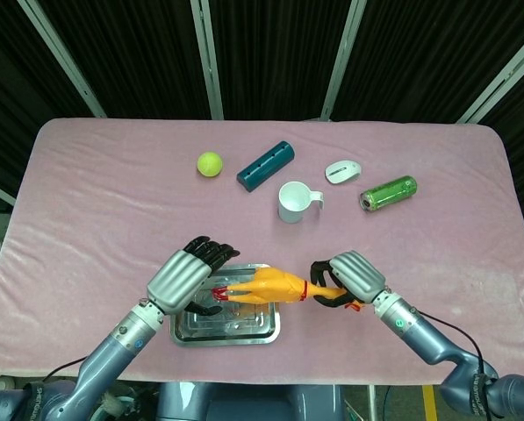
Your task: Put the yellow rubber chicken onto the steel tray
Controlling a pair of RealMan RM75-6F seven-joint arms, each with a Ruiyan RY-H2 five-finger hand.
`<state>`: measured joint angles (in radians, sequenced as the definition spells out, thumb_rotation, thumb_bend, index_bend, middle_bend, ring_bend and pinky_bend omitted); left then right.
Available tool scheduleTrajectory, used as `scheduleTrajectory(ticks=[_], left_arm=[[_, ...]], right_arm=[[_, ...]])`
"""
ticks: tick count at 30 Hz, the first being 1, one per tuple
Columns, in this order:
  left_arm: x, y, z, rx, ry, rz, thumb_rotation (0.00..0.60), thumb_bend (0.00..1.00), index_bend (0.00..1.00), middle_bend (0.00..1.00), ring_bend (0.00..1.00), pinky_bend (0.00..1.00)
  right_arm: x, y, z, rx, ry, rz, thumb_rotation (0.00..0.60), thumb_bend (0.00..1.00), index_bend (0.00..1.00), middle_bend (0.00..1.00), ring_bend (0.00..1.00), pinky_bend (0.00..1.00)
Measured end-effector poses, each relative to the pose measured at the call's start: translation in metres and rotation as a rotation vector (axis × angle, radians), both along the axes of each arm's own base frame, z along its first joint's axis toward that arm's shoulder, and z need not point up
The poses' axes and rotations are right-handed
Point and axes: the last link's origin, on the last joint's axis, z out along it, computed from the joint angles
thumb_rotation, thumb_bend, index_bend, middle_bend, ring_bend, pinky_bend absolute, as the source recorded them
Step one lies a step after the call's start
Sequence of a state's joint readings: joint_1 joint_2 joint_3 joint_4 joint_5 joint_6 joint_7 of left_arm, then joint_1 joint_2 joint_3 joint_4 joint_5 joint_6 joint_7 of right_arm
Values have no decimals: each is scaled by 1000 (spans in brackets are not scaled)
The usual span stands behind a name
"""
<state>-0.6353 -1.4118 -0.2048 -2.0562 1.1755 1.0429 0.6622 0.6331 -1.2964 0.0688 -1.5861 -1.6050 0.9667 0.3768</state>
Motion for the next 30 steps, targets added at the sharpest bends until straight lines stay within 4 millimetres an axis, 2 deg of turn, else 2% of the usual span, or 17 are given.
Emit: scheduleTrajectory(ticks=[10, 17, 26, 30], left_arm=[[27, 4, -29, -4, 15, 52, 600, 127, 172, 189, 189, 146], [36, 7, -45, -32, 15, 68, 600, 183, 224, 242, 244, 169], [42, 10, -60, -44, 10, 92, 600, 348, 339, 363, 350, 233], [44, 10, -63, -32, 4, 95, 600, 439, 437, 469, 441, 338]], right_arm=[[25, 1, -15, -20, 12, 40, 600, 781, 1000, 782, 754, 876], [31, 2, -18, -17, 5, 41, 600, 782, 1000, 782, 755, 876], [30, -1, -17, -26, 3, 25, 600, 784, 1000, 782, 755, 876], [30, -2, -17, -25, 0, 22, 600, 784, 1000, 782, 755, 876]])
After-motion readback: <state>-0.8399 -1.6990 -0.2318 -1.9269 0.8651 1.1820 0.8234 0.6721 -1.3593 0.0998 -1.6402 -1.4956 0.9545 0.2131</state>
